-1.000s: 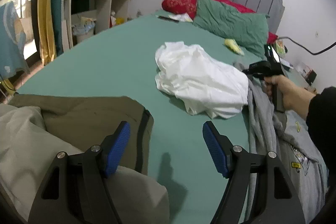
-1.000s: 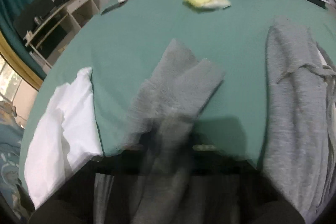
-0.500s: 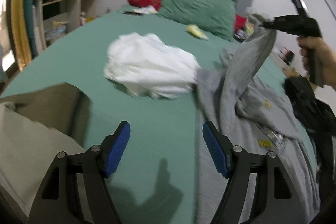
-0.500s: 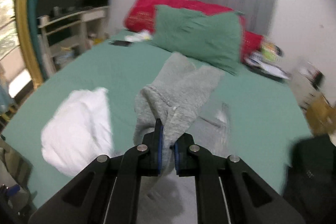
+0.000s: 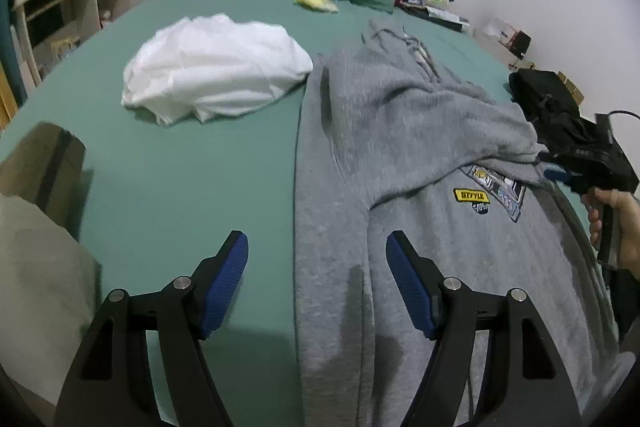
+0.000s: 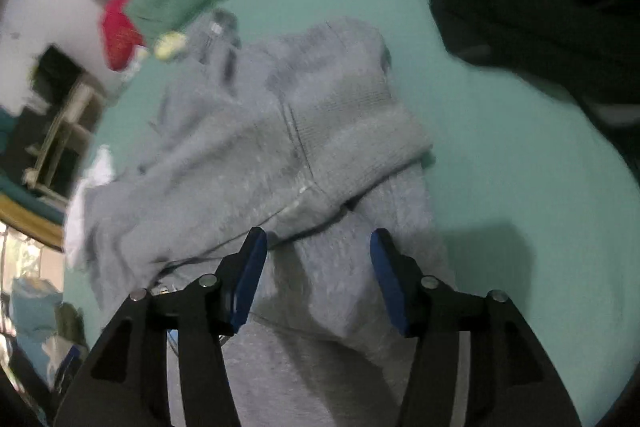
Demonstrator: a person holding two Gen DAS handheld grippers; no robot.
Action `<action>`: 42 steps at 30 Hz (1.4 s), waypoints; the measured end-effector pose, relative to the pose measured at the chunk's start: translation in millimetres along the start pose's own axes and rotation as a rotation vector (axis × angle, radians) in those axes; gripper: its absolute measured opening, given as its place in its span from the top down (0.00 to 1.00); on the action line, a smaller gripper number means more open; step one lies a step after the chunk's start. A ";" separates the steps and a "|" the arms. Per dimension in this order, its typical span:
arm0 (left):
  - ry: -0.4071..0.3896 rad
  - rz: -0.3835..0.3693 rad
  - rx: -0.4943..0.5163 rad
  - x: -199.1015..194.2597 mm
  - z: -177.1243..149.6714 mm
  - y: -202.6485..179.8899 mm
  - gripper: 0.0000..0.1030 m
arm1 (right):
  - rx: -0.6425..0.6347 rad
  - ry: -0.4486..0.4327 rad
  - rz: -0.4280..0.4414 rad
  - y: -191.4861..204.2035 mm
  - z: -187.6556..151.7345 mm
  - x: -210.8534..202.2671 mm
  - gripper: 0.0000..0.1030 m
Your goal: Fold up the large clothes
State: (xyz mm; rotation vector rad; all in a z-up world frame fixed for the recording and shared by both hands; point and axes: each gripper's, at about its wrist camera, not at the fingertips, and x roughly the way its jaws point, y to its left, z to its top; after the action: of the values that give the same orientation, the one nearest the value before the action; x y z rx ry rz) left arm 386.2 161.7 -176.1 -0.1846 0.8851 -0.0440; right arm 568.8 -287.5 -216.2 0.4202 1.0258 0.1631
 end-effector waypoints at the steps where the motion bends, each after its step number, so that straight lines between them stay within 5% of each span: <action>1: 0.006 -0.002 -0.001 1.9 -1.5 -0.1 0.27 | -0.035 -0.051 -0.005 0.6 4.4 -7.7 0.47; 4: 0.008 0.000 0.012 8.0 -1.3 -2.6 0.27 | -0.041 -0.159 0.021 -8.4 22.0 -18.0 0.47; 8: 0.004 -0.014 0.026 14.1 0.8 -6.7 0.27 | 0.044 -0.063 0.036 -21.5 34.5 15.0 0.49; 9: 0.005 -0.010 0.028 15.5 1.1 -7.7 0.27 | 0.022 -0.044 0.014 -22.6 31.9 17.7 0.56; 10: 0.006 -0.006 0.030 17.4 1.2 -8.8 0.28 | -0.030 -0.052 -0.025 -16.3 29.8 17.0 0.80; 11: 0.006 -0.002 0.030 19.3 1.2 -9.4 0.29 | -0.078 -0.055 -0.062 -9.8 28.8 16.0 0.94; 17: -0.007 0.064 0.019 18.4 7.2 1.0 0.32 | -0.262 0.053 -0.291 -10.7 8.7 6.2 0.99; 19: -0.028 0.062 -0.011 9.7 13.9 10.0 0.32 | -0.284 -0.004 -0.303 -9.2 13.9 -12.2 0.99; 21: -0.057 0.065 -0.036 1.1 19.1 17.6 0.32 | -0.296 -0.075 -0.243 -3.0 35.7 -26.1 0.91; 23: -0.086 0.088 -0.058 -5.1 23.4 26.2 0.32 | -0.325 -0.100 -0.188 4.9 58.4 -26.2 0.42; 25: -0.110 0.116 -0.091 -8.0 28.4 35.4 0.32 | -0.362 -0.120 -0.154 24.6 89.8 -13.0 0.23; 31: -0.179 0.240 -0.169 -5.0 44.4 62.2 0.32 | -0.382 -0.096 -0.092 86.6 166.8 73.2 0.23; 35: -0.152 0.291 -0.187 7.0 41.6 83.8 0.32 | -0.352 -0.078 -0.040 119.1 200.5 132.7 0.23; 39: -0.112 0.266 -0.223 19.0 38.2 98.4 0.32 | -0.293 -0.015 0.046 147.3 226.0 195.0 0.23; 42: -0.119 0.290 -0.146 25.4 33.1 91.3 0.32 | -0.297 -0.016 0.057 171.8 236.3 229.1 0.20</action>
State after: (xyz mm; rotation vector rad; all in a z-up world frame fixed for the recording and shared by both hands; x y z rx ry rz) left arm 424.4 253.2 -191.3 -0.1919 0.7889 0.2993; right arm 899.6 -119.0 -221.4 0.1807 0.9569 0.3576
